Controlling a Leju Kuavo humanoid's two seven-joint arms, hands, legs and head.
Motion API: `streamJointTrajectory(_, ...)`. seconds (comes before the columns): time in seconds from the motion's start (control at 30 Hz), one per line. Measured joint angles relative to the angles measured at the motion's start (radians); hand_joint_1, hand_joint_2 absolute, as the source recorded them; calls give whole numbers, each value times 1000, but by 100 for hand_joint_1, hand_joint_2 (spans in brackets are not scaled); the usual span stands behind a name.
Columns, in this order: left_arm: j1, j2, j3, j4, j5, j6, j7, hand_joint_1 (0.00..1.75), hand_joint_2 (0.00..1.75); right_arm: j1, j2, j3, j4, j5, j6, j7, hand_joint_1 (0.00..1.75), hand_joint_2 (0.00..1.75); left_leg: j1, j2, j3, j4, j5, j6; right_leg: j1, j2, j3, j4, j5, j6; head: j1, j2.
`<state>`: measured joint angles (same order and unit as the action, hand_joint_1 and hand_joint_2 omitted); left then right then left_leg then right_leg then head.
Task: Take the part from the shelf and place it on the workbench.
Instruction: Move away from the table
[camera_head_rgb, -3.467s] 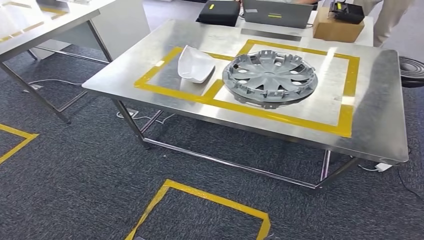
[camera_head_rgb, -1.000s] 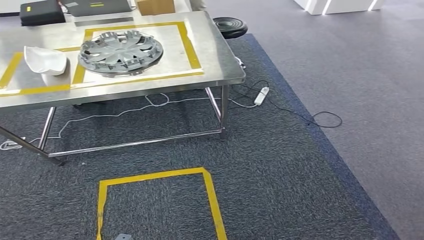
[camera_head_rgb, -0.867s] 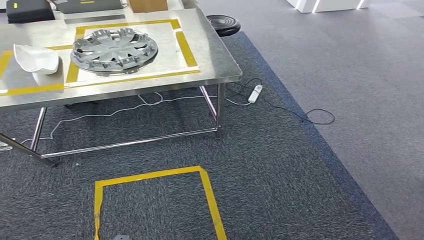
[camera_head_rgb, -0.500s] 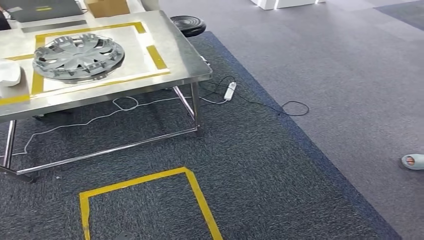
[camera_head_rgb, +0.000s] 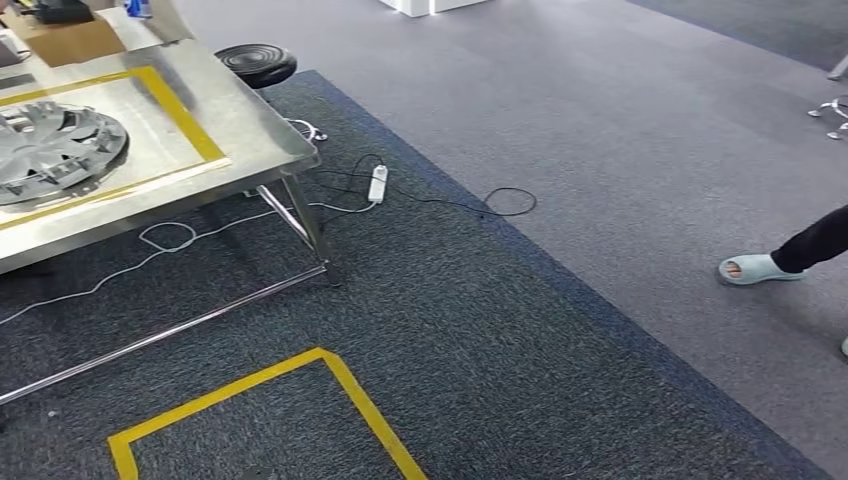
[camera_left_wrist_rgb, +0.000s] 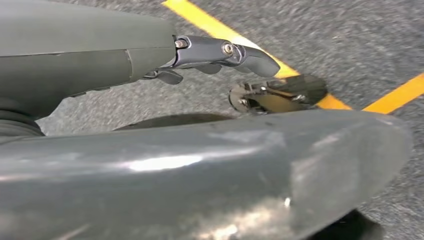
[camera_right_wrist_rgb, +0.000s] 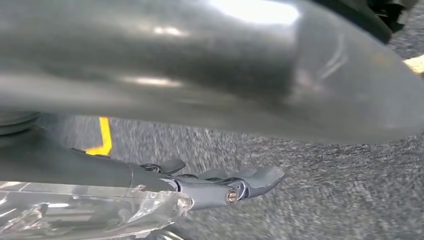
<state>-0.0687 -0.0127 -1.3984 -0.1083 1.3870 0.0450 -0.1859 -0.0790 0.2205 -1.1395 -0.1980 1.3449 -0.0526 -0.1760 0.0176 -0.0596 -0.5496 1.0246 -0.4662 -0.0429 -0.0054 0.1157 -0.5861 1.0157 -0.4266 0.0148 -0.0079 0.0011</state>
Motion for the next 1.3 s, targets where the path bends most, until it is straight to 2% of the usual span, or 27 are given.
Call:
streamJointTrajectory(0.03, 0, 0, 0, 0, 4, -1, -2, 0, 0, 0, 0, 0, 0, -10, 2, -1, 0, 0, 1, -16, 12, -30, 4, 3, 0, 11, -6, 2, 1, 6, 0, 0)
streamJointTrajectory(0.07, -1, 0, 0, 0, 7, -3, -4, 0, 0, 1, 0, 0, 0, -18, 4, -3, 0, 0, 1, -19, 15, -40, 0, 9, -1, 22, -11, 2, 4, 13, 0, 0)
streamJointTrajectory(0.1, -1, 0, 0, 0, 9, -4, -5, 0, 0, 4, 0, -1, 0, -24, 6, -5, 0, 0, 0, -9, 14, -41, 1, 16, -4, 32, -16, -2, 7, 20, 0, 0)
streamJointTrajectory(0.13, -2, 1, 0, 0, 10, -6, -7, 0, 0, 9, -1, -1, 0, -29, 7, -6, 0, 0, 0, 2, 15, -43, 3, 23, -5, 23, -21, 0, 6, 26, 0, 0)
streamJointTrajectory(0.2, -2, 2, 0, 0, 10, -8, -10, 0, 0, 13, -1, -2, 0, -36, 7, -8, 0, 0, 1, 28, 17, -47, 6, 38, -3, -35, -47, 49, -27, 36, 8, 0)
streamJointTrajectory(0.23, -1, 3, -1, 0, 10, -9, -12, 0, 0, 11, -1, -2, 0, -39, 7, -9, 0, 0, -1, 42, 18, -48, 6, 42, -1, -72, -73, 106, -60, 40, 12, 0)
streamJointTrajectory(0.27, 2, 3, -1, 0, 10, -10, -13, 0, 0, 9, -1, -3, 0, -41, 7, -9, 0, 0, -3, 58, 18, -47, 5, 45, -2, -95, -107, 178, -97, 43, 15, 0)
streamJointTrajectory(0.33, 6, 3, -2, 0, 10, -10, -13, 0, 0, 8, -1, -5, 0, -42, 7, -10, 0, 0, -6, 90, 19, -47, 3, 46, -3, -108, -158, 291, -140, 47, 15, 0)
streamJointTrajectory(0.37, 6, 3, -2, 0, 10, -10, -13, 0, 0, 10, -1, -5, 0, -42, 7, -10, 0, 0, -6, 105, 21, -47, 2, 46, -4, -110, -158, 297, -133, 47, 16, 0)
streamJointTrajectory(0.43, 4, 3, -3, 0, 10, -11, -15, 0, 0, 12, -2, -7, 0, -45, 7, -12, 0, 0, -7, 130, 27, -47, -3, 42, -3, -131, -95, 190, -75, 44, 16, 0)
streamJointTrajectory(0.47, 3, 3, -4, 0, 10, -11, -18, 0, 0, 11, -2, -8, 0, -49, 7, -15, 0, 0, -9, 141, 31, -46, -6, 37, 0, -157, -53, 114, -48, 40, 17, 0)
streamJointTrajectory(0.53, 3, 3, -5, 0, 8, -13, -24, 0, 0, 6, -2, -10, 0, -63, 5, -26, 0, 0, -15, 162, 38, -45, -12, 27, 5, -190, 0, 21, -19, 28, 16, 0)
streamJointTrajectory(0.57, 3, 3, -6, 0, 7, -14, -27, 0, 0, 4, -2, -12, 0, -71, 4, -31, 0, 0, -17, 172, 40, -45, -14, 21, 8, -190, 3, 10, -18, 22, 15, 0)
streamJointTrajectory(0.63, -1, 3, -7, 0, 7, -16, -32, 0, 0, 5, -2, -20, 0, -88, 3, -40, 0, 0, -14, 185, 45, -46, -17, 10, 8, -162, -1, 9, -13, 8, 16, 0)
streamJointTrajectory(0.7, -4, 3, -8, 0, 7, -17, -36, 0, 0, 6, -2, -30, 0, -103, 5, -56, 0, 0, -10, 147, 34, -13, -46, -1, 3, -138, -1, 2, -7, -5, 12, 0)
streamJointTrajectory(0.77, -2, 3, -9, 0, 8, -17, -38, 0, 0, 4, -2, -38, 0, -113, 7, -74, 0, 0, -8, 89, -19, 100, -110, -5, 1, -111, -3, -1, -3, -11, 7, 0)
streamJointTrajectory(0.83, 4, 2, -12, 0, 11, -16, -36, 0, 0, 3, -2, -44, 0, -118, 7, -81, 0, 0, -9, 69, -84, 224, -152, -5, 1, -79, -5, 0, -2, -14, 6, 0)
streamJointTrajectory(0.87, 6, 2, -12, 0, 12, -16, -34, 0, 0, 4, -2, -48, 0, -119, 8, -81, 0, 0, -9, 66, -99, 244, -145, -4, 2, -63, -5, 0, -1, -14, 6, 0)
streamJointTrajectory(0.9, 6, 2, -13, 0, 15, -16, -32, 0, 0, 6, -3, -51, 0, -120, 10, -81, 0, 0, -9, 64, -95, 224, -118, -2, 2, -47, -5, 0, -1, -13, 6, 0)
streamJointTrajectory(0.93, 6, 2, -13, 0, 17, -16, -32, 0, 0, 8, -4, -55, 0, -119, 14, -81, 0, 0, -8, 56, -74, 170, -79, 0, 1, -32, -4, 0, 0, -11, 6, 0)
streamJointTrajectory(1.0, 5, 2, -13, 0, 21, -15, -31, 0, 0, 8, -8, -58, 0, -118, 23, -79, 0, 0, -2, 9, -18, 37, -15, 4, 1, -3, -8, 3, 3, -3, 6, 0)
streamJointTrajectory(1.07, 5, 1, -14, 0, 24, -15, -30, 0, 0, 8, -13, -59, 0, -116, 29, -72, 0, 0, 0, -24, 10, -31, -1, 11, 0, 22, -17, 5, 6, 9, 6, 0)
streamJointTrajectory(1.13, 3, 0, -14, 0, 26, -17, -28, 0, 0, 13, -17, -59, 0, -114, 31, -62, 0, 0, -2, -8, 11, -36, -1, 23, -3, 40, -26, 3, 10, 22, 6, 0)
streamJointTrajectory(1.17, 2, 0, -13, 0, 27, -18, -25, 0, 0, 17, -19, -59, 0, -114, 32, -58, 0, 0, -3, 3, 12, -38, 1, 31, -3, 28, -32, 8, 7, 27, 7, 0)
streamJointTrajectory(1.2, 1, 1, -13, 0, 27, -19, -22, 0, 0, 18, -20, -59, 0, -113, 33, -55, 0, 0, -3, 17, 13, -40, 2, 39, -2, 3, -44, 31, -7, 32, 11, 0)
streamJointTrajectory(1.27, 4, 2, -13, 0, 28, -21, -17, 0, 0, 13, -22, -60, 0, -113, 34, -53, 0, 0, -6, 47, 15, -42, 2, 49, 1, -69, -95, 139, -65, 38, 17, 0)
streamJointTrajectory(1.3, 6, 3, -13, 0, 28, -22, -16, 0, 0, 10, -23, -60, 0, -113, 34, -55, 0, 0, -8, 63, 16, -42, 0, 52, 1, -90, -128, 209, -98, 40, 19, 0)
